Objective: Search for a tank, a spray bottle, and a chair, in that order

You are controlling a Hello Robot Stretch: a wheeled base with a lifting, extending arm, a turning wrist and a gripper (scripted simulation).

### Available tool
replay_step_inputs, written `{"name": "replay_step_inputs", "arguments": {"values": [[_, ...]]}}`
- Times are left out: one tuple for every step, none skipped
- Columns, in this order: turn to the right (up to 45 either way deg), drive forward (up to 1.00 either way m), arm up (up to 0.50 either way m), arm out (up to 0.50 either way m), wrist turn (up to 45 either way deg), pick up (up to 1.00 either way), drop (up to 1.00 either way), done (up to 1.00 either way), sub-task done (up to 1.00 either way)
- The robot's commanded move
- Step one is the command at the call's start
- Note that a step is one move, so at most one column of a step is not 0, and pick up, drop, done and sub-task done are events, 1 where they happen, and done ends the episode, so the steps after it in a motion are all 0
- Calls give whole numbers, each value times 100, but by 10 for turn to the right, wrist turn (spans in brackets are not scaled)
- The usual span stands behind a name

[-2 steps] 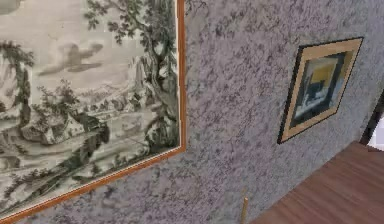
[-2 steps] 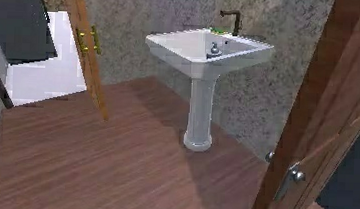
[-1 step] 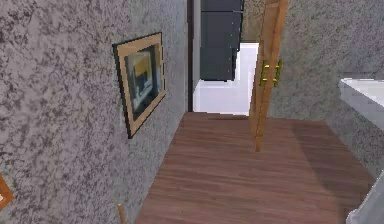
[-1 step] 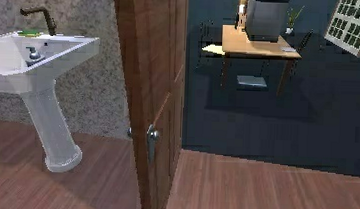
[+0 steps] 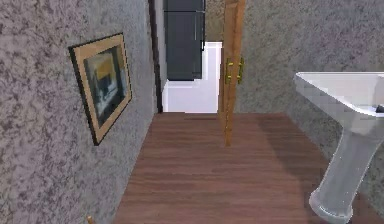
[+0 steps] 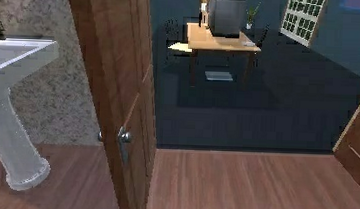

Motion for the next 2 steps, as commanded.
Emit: {"name": "replay_step_inputs", "arguments": {"values": [[0,45,0,0,0,0,0,0,0],[0,100,0,0,0,0,0,0,0]]}}
